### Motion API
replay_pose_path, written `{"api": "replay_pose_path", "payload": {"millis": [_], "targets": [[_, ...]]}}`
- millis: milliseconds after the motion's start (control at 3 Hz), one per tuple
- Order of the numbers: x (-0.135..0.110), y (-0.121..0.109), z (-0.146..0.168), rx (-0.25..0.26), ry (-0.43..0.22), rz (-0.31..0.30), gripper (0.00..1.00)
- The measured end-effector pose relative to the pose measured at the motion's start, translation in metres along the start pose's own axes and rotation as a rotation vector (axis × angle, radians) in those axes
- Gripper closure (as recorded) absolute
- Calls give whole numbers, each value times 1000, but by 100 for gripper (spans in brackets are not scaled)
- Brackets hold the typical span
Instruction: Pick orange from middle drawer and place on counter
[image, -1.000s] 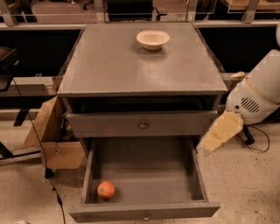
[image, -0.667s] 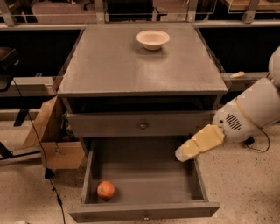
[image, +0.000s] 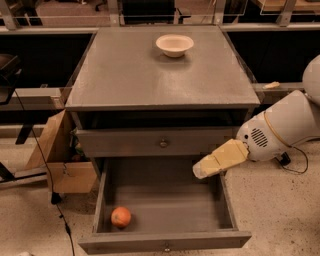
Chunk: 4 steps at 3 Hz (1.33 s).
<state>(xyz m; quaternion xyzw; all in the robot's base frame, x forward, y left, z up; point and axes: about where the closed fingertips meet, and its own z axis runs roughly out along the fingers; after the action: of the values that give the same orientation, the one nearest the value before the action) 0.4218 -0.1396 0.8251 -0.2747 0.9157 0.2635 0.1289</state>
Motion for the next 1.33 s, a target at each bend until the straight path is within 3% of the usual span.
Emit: {"api": "replay_pose_path", "payload": {"millis": [333,1000,1333], "targets": [[3,-1,14,-4,-31,33,0],[28,13,141,-104,-84,242,0],[17,26,191,-99,-109,283,0]]}}
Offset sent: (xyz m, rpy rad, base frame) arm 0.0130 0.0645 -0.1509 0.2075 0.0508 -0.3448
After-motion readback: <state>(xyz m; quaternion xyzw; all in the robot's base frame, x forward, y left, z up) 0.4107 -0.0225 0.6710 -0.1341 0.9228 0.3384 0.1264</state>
